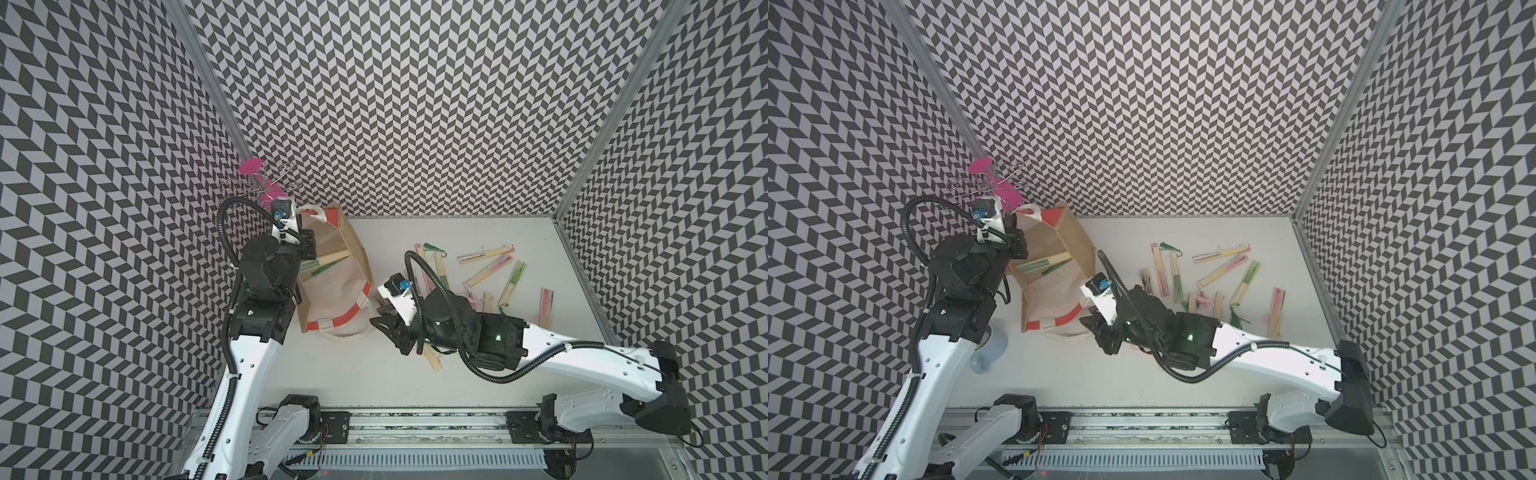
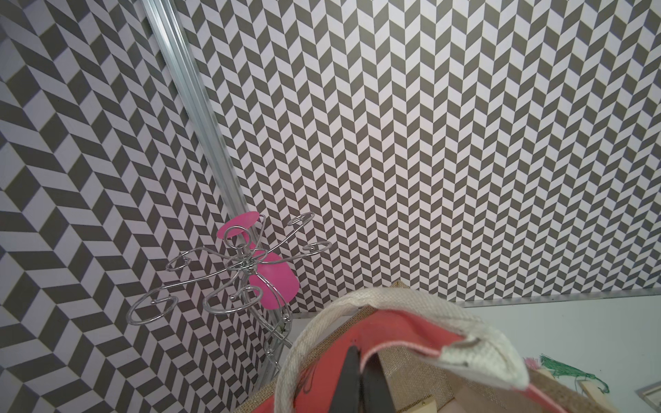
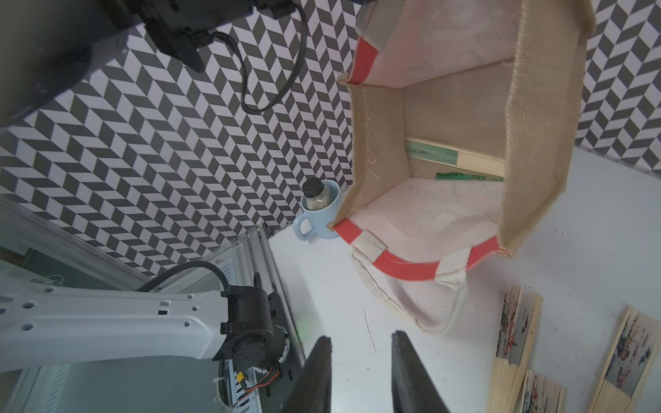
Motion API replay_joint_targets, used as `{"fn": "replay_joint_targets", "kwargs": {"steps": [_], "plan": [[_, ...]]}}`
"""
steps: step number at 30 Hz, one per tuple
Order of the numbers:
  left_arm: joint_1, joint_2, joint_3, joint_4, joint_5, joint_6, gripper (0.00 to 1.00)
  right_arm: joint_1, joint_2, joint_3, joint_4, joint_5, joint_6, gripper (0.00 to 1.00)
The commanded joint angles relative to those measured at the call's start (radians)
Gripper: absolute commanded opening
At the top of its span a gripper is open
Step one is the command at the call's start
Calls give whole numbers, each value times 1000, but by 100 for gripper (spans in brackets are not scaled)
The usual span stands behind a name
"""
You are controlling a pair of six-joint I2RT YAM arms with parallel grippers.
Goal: Take out the folding fans from the tote bags
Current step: Pick up the folding fan from the canvas bag.
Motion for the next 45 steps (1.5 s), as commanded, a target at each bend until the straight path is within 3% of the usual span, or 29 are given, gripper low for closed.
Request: {"fn": "replay_joint_targets", "kwargs": {"steps": [1,8,19,31,45], "plan": [[1,-9,33,17,43,-28,0,1,102,57,89,56,-49,27],[-1,-6,37,2,127,-60,0,1,327,210,49,126,-58,23],[-5,-32,44,-60,258,-88,0,-13,653,516,-63,381,-165,25],[-8,-61,80,-185,410,-7,0,-69,803,559,-21,579,-357,43],[-21,-130,94,-323,542,54,0,-79,877,456,399,865,-837,73]]}}
